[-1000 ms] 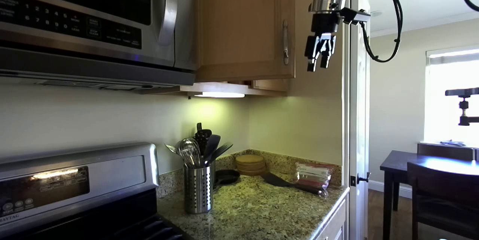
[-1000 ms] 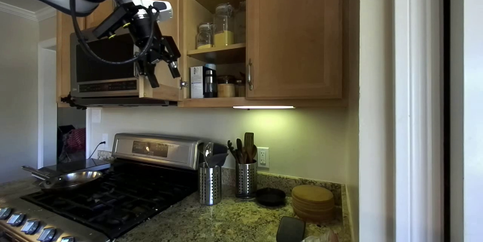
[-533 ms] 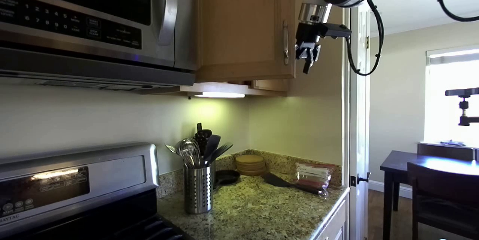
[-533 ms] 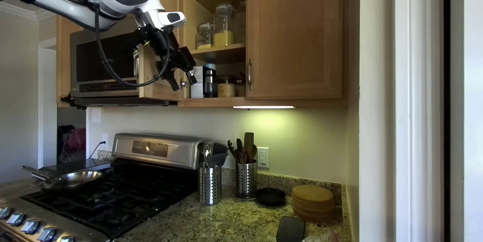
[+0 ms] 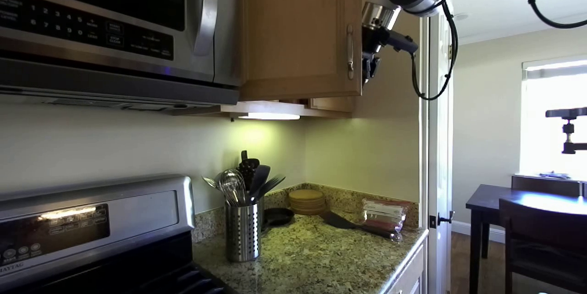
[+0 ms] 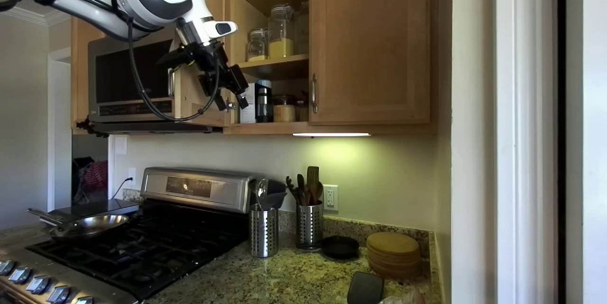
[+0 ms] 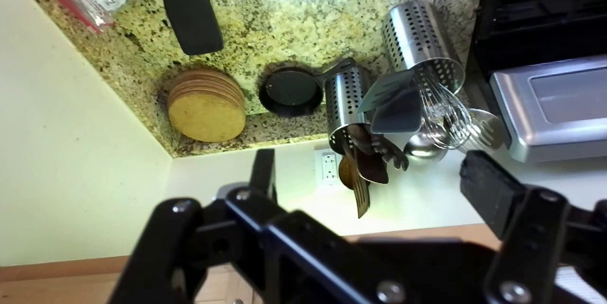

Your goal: Open the left door on the upper cabinet

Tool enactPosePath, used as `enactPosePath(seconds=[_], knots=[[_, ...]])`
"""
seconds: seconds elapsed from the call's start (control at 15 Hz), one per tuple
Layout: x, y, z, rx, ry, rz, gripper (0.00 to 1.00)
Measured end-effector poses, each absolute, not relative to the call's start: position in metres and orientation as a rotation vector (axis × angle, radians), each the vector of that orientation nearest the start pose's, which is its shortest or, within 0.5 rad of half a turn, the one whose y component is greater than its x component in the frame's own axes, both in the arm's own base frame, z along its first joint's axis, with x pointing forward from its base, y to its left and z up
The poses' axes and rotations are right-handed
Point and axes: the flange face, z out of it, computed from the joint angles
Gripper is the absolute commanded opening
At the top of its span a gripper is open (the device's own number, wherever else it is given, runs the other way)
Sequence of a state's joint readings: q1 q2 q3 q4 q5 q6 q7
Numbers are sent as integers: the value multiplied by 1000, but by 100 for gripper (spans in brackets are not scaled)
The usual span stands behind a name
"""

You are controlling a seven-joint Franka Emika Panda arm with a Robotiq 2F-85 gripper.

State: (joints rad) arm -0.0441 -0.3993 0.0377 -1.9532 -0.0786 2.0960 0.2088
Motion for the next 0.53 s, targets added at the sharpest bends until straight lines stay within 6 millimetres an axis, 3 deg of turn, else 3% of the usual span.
enactPosePath(seconds=[0.53], knots=[[450,20,719,-2975,126,-906,100]])
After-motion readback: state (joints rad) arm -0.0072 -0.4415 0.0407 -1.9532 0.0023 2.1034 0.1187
